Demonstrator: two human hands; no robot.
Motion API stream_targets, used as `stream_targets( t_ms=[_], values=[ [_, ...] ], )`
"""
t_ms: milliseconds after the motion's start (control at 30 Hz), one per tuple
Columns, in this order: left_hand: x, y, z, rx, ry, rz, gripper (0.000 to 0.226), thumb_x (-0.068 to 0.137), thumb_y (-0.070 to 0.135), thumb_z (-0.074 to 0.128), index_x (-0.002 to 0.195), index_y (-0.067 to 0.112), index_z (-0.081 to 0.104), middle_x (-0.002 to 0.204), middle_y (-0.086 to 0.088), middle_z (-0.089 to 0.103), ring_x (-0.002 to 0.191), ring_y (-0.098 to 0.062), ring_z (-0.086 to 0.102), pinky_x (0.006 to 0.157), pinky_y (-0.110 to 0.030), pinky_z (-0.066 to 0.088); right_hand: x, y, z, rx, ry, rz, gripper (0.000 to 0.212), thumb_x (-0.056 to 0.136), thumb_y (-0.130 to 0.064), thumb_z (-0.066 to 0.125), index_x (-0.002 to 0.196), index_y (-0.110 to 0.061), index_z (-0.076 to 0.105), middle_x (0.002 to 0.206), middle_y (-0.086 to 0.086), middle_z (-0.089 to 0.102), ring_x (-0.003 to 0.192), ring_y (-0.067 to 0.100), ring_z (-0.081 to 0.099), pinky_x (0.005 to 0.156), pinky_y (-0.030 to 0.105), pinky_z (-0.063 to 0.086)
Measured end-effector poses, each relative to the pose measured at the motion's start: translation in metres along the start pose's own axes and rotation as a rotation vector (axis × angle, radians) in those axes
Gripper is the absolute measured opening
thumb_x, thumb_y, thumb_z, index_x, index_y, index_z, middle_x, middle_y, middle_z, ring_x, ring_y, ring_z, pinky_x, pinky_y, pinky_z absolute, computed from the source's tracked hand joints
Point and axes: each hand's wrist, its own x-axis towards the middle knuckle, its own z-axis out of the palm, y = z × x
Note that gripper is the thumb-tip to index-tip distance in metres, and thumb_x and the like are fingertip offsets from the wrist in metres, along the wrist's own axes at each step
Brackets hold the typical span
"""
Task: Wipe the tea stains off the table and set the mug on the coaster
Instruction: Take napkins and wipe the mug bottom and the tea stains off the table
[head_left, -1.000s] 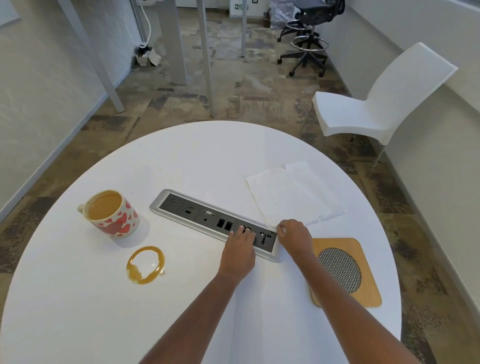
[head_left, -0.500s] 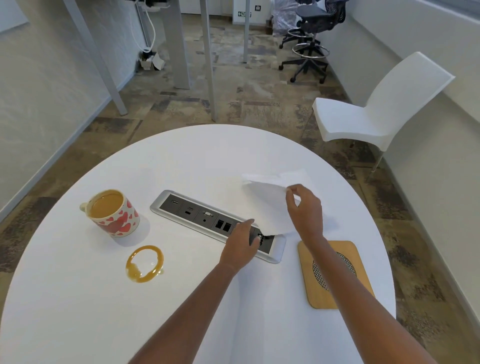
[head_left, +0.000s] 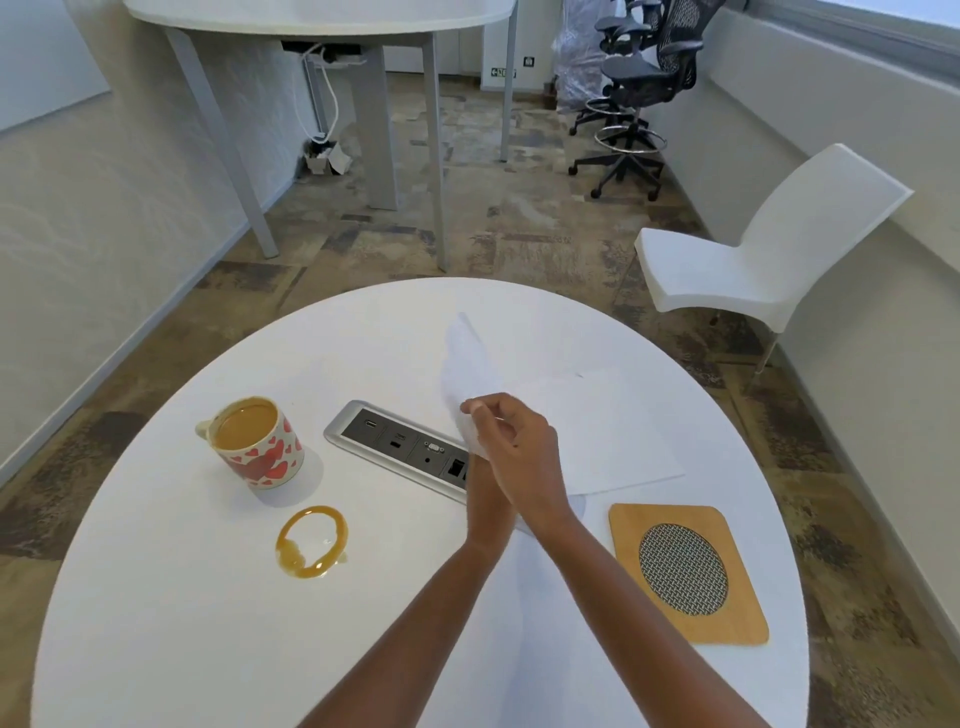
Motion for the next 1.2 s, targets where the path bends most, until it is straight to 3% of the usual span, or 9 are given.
stream_targets(
  t_ms=[200,433,567,633,733,867,1000,1100,1200],
  values=[
    [0.011,0.014,-0.043,-0.310,0.128,-0.128,0.022,0.097,0.010,0.039,0.090,0.015,0.058,0.090,-0.010,0.061,0.093,-0.029,0.059,0.083,-0.039,0.049,0.013,0.010,-0.012,-0.073,-0.001,0.091,0.020,0.092,-0.021,0.049,0.104,-0.015,0.065,0.101,-0.005,0.066,0.088,0.004,0.057,0.063,-0.007,0.037],
    [0.020,0.015,-0.120,-0.430,-0.183,-0.222,0.016,0.094,0.014,0.045,0.096,0.014,0.061,0.073,0.007,0.074,0.064,-0.008,0.069,0.059,-0.020,0.056,0.017,0.047,-0.024,-0.149,-0.056,0.387,0.041,0.091,-0.033,0.052,0.127,-0.013,0.051,0.133,0.006,0.054,0.123,0.020,0.048,0.099,0.028,0.037],
    [0.021,0.009,-0.146,-0.453,-0.235,-0.278,0.016,0.093,0.017,0.047,0.092,0.020,0.063,0.069,0.010,0.074,0.066,-0.010,0.069,0.061,-0.023,0.055,0.003,0.061,-0.016,0.030,-0.202,0.589,0.046,0.080,-0.056,0.055,0.111,-0.023,0.058,0.112,-0.007,0.056,0.105,0.017,0.057,0.087,0.025,0.049],
    [0.019,0.004,-0.155,-0.449,-0.227,-0.299,0.017,0.094,0.016,0.047,0.088,0.023,0.061,0.072,0.007,0.072,0.069,-0.013,0.068,0.061,-0.026,0.053,-0.003,0.063,-0.013,0.226,-0.295,0.627,0.043,0.085,-0.047,0.053,0.112,-0.015,0.064,0.113,0.002,0.066,0.106,0.019,0.063,0.089,0.027,0.052],
    [0.012,-0.002,-0.169,-0.457,-0.226,-0.382,0.016,0.096,0.018,0.044,0.092,0.017,0.059,0.074,0.002,0.067,0.052,-0.006,0.066,0.047,-0.016,0.050,-0.011,0.055,-0.004,0.349,-0.319,0.595,0.028,0.087,-0.022,0.059,0.108,-0.006,0.067,0.103,0.007,0.072,0.090,0.020,0.069,0.070,0.025,0.056],
    [0.009,-0.016,-0.181,-0.426,-0.197,-0.479,0.020,0.098,0.024,0.039,0.092,0.016,0.057,0.064,0.005,0.069,0.055,-0.011,0.057,0.050,-0.021,0.036,-0.010,0.050,0.015,0.080,-0.020,0.506,0.017,0.077,-0.006,0.069,0.093,-0.001,0.065,0.089,0.021,0.064,0.079,0.025,0.058,0.074,0.034,0.048],
    [0.004,-0.023,-0.181,-0.428,-0.190,-0.542,0.023,0.099,0.026,0.035,0.108,0.011,0.051,0.079,-0.004,0.061,0.047,-0.009,0.053,0.045,-0.019,0.035,-0.016,0.028,0.042,-0.289,0.079,0.299,0.025,0.080,-0.007,0.065,0.105,-0.005,0.063,0.088,0.005,0.058,0.082,0.020,0.051,0.069,0.023,0.033],
    [0.001,-0.026,-0.177,-0.505,-0.220,-0.540,0.038,0.100,0.027,0.032,0.130,0.008,0.044,0.122,-0.012,0.060,0.091,-0.018,0.063,0.067,-0.018,0.050,-0.027,0.010,0.072,-0.420,0.040,0.131,0.031,0.083,-0.005,0.057,0.114,-0.008,0.059,0.092,0.004,0.055,0.085,0.016,0.046,0.066,0.020,0.026],
    [-0.002,-0.023,-0.176,-0.540,-0.268,-0.514,0.046,0.099,0.033,0.029,0.137,0.009,0.038,0.122,-0.012,0.058,0.099,-0.022,0.058,0.071,-0.021,0.051,-0.038,0.002,0.103,-0.517,-0.050,0.042,0.037,0.088,-0.009,0.049,0.123,-0.017,0.054,0.099,0.001,0.050,0.087,0.012,0.046,0.066,0.014,0.032]
  ],
)
